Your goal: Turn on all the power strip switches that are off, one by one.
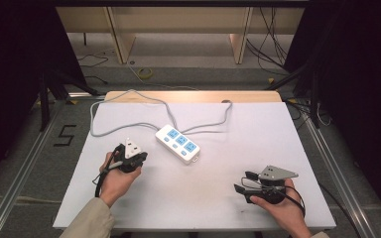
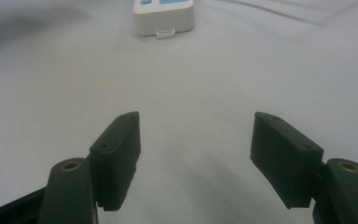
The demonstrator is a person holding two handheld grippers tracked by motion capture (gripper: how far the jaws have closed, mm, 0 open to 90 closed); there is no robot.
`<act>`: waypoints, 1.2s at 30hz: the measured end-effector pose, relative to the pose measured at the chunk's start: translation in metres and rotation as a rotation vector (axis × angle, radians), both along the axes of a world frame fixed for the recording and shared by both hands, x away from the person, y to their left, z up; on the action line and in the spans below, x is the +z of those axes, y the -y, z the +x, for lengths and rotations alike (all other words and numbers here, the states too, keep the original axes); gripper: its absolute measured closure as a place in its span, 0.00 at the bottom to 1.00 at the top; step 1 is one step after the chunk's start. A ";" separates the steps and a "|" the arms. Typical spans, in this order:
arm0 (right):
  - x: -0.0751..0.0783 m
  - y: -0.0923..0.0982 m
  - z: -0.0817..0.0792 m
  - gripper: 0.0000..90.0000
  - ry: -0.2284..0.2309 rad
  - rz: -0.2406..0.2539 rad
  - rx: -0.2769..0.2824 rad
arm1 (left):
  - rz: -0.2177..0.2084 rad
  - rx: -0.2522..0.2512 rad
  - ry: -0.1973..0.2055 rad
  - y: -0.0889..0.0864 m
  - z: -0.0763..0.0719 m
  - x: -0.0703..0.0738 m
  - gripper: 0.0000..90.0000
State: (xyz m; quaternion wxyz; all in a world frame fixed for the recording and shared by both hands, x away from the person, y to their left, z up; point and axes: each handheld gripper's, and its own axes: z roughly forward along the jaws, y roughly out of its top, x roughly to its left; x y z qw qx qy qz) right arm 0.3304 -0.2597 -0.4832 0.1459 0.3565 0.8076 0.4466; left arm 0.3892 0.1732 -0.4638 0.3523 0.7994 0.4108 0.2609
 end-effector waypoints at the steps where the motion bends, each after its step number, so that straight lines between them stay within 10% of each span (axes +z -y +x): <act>1: 0.000 0.000 0.000 0.38 -0.001 -0.001 0.000 | 0.002 -0.001 0.000 0.001 0.001 0.000 1.00; 36: 0.000 0.008 -0.001 0.38 -0.002 -0.004 -0.020 | 0.049 -0.039 0.022 0.031 0.043 0.017 1.00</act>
